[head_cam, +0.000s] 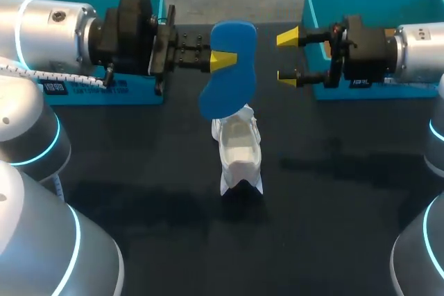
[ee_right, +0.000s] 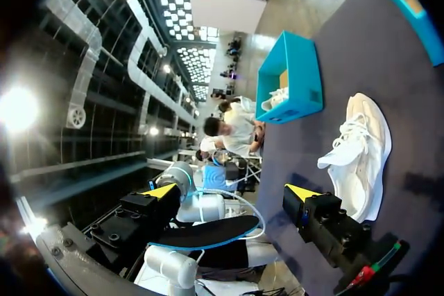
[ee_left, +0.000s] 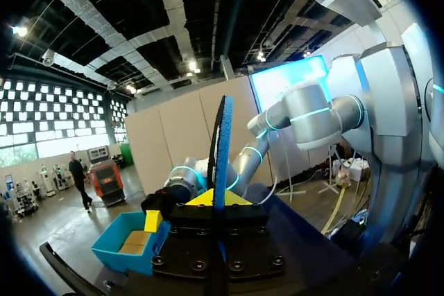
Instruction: Take the shoe out of the shoebox, open the shoe tongue, remove and reinsert the insole, then place the shoe into the shoebox
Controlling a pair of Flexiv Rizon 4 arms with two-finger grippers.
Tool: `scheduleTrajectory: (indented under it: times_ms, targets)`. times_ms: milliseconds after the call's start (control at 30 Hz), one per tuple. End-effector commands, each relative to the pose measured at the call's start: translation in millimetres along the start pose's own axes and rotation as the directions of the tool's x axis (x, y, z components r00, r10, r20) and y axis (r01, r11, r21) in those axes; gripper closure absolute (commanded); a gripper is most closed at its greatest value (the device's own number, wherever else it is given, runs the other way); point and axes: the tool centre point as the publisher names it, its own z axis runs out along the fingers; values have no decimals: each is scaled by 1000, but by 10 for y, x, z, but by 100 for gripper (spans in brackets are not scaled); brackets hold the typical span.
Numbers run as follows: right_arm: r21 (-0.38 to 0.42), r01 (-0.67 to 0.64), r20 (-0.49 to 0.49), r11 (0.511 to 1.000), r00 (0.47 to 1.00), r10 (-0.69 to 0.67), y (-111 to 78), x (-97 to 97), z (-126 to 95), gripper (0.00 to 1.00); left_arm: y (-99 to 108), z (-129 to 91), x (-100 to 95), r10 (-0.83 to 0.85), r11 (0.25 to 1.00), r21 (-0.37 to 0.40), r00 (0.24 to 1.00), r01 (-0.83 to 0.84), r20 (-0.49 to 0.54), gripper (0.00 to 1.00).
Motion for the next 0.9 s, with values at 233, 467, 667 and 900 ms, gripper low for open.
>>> scheduleTrajectory:
  times_ms: [233, 467, 667, 900]
  targets:
    - [-2, 0, 1, 1000, 1000, 0, -1, -2, 11, 0, 42, 16, -36, 99, 995, 15, 995, -98, -17, 100]
    - [-2, 0, 1, 1000, 1000, 0, -1, -2, 11, 0, 119, 42, -164, 406, 913, 55, 914, -404, -28, 100]
    - [-2, 0, 1, 1000, 1000, 0, -1, -2, 11, 0, 179, 26, -240, 636, 771, 73, 770, -633, -41, 100]
    - [-2, 0, 1, 1000, 1000, 0, -1, -2, 11, 0, 218, 16, -296, 739, 673, 61, 673, -737, -29, 100]
